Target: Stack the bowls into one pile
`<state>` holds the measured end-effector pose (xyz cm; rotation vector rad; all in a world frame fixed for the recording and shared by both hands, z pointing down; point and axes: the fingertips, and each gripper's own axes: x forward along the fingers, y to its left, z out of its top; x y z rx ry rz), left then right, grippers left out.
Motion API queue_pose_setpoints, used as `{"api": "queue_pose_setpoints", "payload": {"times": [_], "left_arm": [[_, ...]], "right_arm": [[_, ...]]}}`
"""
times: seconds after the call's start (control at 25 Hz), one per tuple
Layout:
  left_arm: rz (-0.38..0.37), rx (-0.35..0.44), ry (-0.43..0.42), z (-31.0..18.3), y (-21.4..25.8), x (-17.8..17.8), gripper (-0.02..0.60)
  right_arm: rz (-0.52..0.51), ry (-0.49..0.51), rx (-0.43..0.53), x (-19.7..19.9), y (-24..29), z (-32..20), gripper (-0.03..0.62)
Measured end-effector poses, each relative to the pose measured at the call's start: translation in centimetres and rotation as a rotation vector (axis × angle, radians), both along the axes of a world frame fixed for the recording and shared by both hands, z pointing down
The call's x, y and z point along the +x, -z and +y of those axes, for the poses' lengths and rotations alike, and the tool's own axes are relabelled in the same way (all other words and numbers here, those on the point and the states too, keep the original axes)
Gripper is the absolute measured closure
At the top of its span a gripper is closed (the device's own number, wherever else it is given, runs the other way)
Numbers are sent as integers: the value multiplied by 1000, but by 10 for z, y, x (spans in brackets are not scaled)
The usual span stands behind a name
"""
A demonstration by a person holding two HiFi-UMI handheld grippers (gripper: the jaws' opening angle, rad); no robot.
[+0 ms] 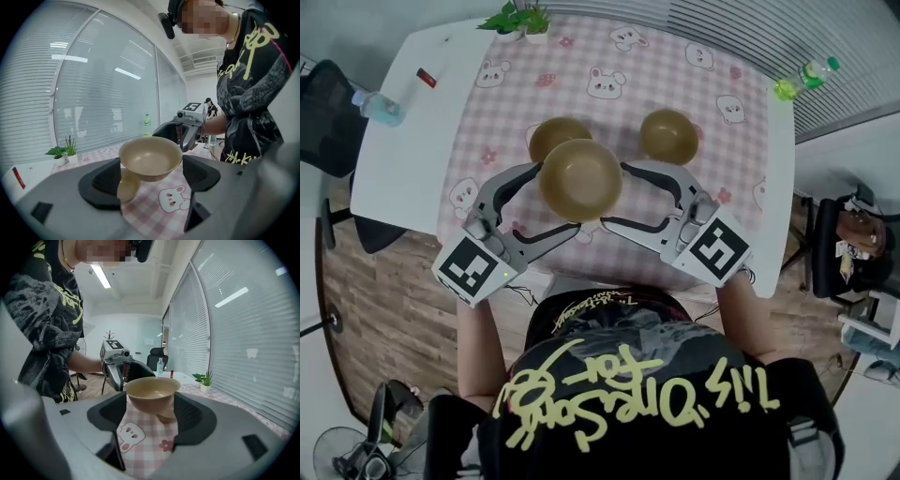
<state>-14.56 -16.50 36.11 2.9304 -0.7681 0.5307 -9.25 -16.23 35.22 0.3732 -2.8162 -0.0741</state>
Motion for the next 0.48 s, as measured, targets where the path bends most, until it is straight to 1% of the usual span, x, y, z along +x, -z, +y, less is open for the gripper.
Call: {"api": "queue_pose_setpoints", "payload": {"times": [0.2,0.48], "left_arm": [[1,5,-23,-10,2,-18,169],[12,-12,-54,-35,-1,-38,169]], "right_arm": [[-5,-18,10,-18,2,-8,279],[-3,-56,0,-38,-1,-31,279]]}}
